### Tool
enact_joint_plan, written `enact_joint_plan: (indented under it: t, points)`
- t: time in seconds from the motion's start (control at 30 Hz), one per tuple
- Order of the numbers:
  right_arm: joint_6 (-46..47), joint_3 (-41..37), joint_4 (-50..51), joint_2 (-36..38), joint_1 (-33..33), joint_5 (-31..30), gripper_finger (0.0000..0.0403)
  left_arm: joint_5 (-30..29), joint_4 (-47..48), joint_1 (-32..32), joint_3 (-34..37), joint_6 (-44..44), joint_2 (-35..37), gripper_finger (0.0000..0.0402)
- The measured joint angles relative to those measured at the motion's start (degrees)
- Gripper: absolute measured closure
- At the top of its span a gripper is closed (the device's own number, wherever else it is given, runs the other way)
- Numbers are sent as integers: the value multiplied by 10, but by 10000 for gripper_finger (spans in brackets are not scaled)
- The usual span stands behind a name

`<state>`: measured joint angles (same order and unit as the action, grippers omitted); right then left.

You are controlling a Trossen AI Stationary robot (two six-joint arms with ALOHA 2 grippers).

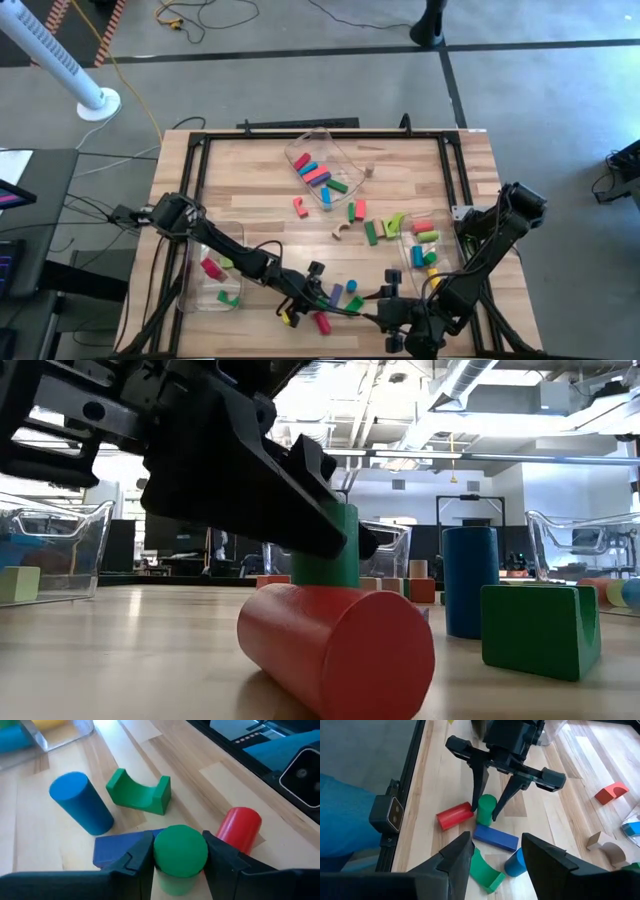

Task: Sort blocks by size
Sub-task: Put the green cylindrical block into the right transparent bin

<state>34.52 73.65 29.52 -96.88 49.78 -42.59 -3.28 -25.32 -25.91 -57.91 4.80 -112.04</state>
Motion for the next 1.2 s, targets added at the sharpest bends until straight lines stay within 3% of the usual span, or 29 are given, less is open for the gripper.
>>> enact_joint_plan:
  t: [0.33,0.63,0.97,1.2]
  points:
    - [0,0,0,0,-1,0,200,-1,39,16,0,46,93,273]
    - [-18,0,-2,0,-35,0,200,-1,67,21,0,149,183,273]
    - [-120,0,-38,0,-104,0,200,2,70,52,0,235,196,273]
    - [-156,1,-47,0,-127,4,200,47,67,85,0,251,196,273]
